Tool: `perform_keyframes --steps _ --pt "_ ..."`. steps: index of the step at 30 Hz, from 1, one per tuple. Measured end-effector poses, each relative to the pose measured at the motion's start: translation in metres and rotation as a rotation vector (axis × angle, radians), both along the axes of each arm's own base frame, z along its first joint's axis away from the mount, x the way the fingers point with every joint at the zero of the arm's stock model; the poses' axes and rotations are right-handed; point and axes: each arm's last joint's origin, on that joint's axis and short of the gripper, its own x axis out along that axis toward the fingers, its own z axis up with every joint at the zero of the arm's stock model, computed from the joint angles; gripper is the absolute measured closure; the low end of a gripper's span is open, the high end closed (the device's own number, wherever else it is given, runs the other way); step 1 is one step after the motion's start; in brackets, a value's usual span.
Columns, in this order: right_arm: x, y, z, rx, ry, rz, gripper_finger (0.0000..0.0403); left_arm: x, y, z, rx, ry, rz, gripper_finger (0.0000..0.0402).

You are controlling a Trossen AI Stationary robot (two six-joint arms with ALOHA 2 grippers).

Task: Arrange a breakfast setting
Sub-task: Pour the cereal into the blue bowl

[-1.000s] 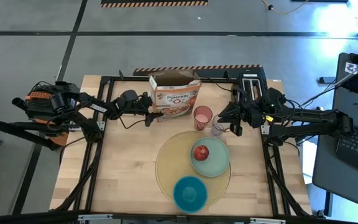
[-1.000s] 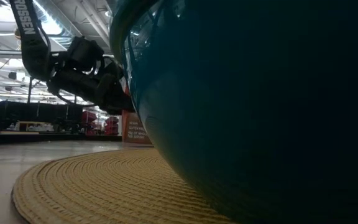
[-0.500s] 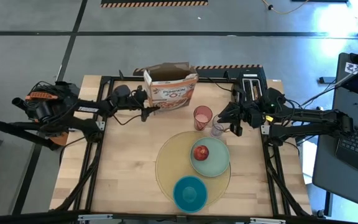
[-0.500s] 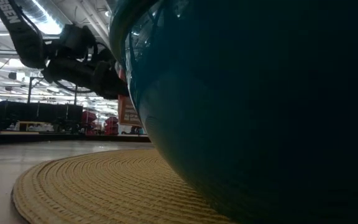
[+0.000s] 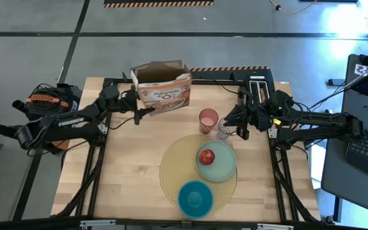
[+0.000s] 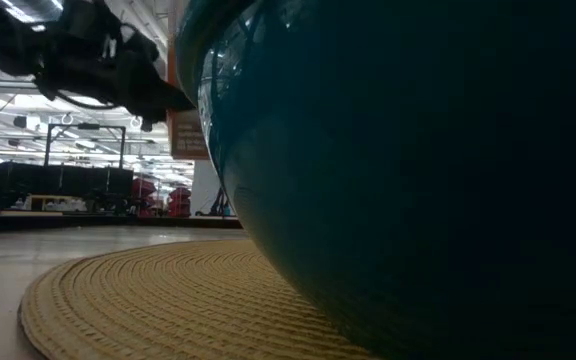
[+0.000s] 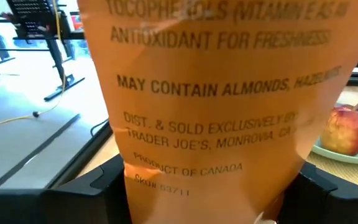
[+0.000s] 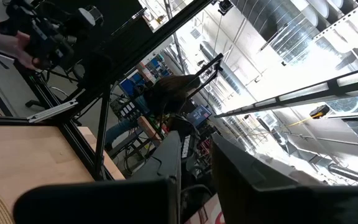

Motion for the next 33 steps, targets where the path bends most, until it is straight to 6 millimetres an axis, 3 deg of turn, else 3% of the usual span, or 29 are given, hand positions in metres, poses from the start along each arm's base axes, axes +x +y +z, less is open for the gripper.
perform_keyframes --steps 14,26,33 --pt "0.0 0.0 0.0 0.001 -0.001 -0.002 0.0346 -0.031 -0.036 0.025 -0.038 -0.008 -0.156 0.0131" --pt "0.0 0.0 0.0 -0.005 -0.004 -0.005 0.0346 -0.035 -0.06 0.088 -0.086 0.06 -0.217 0.0131" --pt "0.0 0.0 0.0 -0.005 -0.004 -0.005 0.0346 -0.043 -0.075 0.117 -0.086 0.217 -0.184 0.0131"
